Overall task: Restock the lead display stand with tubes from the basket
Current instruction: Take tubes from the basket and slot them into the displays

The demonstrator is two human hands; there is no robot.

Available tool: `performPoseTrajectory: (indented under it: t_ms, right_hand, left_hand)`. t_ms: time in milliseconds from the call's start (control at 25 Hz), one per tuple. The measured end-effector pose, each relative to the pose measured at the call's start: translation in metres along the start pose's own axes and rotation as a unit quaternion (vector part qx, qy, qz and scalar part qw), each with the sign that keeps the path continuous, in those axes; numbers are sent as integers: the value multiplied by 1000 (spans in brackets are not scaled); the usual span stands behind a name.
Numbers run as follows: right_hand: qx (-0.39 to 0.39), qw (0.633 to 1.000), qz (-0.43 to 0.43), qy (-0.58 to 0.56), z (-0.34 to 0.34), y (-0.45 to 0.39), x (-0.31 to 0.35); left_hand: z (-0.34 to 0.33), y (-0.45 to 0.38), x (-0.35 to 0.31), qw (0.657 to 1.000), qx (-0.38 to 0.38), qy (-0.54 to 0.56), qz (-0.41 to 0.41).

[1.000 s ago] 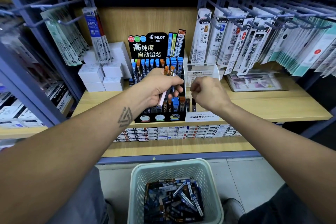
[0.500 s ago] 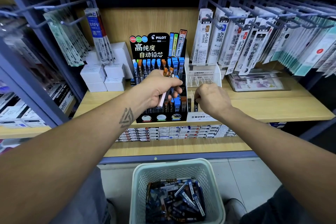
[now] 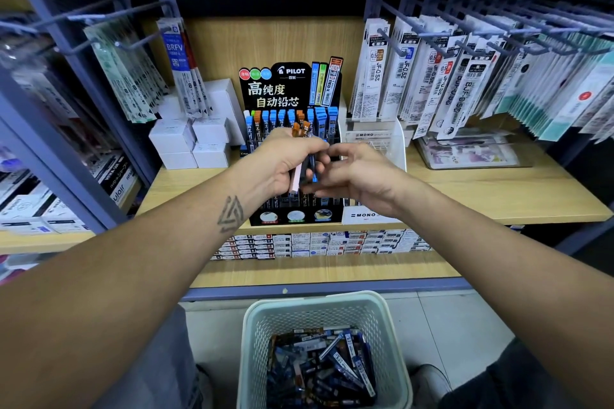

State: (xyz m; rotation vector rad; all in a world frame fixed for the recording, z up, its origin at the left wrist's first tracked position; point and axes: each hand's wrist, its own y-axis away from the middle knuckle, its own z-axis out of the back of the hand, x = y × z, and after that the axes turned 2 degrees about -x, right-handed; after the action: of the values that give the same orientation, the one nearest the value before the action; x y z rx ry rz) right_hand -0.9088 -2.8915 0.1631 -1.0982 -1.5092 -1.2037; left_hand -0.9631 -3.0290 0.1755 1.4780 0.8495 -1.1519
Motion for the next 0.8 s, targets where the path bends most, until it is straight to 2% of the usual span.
performPoseTrajectory:
  t_ms: [80, 160, 320, 480, 640, 800]
  right_hand:
    - [34, 996, -16, -84, -3, 1, -2]
    - [14, 993, -14, -115, -4, 0, -5]
    - [-40, 996, -5, -85, -9, -6, -8]
    - [-83, 996, 2, -30, -7, -11, -4]
    - [-102, 995, 8, -1, -5, -14, -6]
    - [-133, 990, 35, 20, -3, -21, -10]
  left_hand:
    - [3, 1, -2, 1000, -8, 11, 3]
    - [6, 1, -4, 1000, -19, 2, 10]
    - [9, 3, -7, 999, -25, 22, 9]
    - [19, -2, -13, 993, -60, 101, -18]
    - [33, -9, -15, 990, -124, 8, -62]
    - [40, -8, -17, 991, -114, -59, -38]
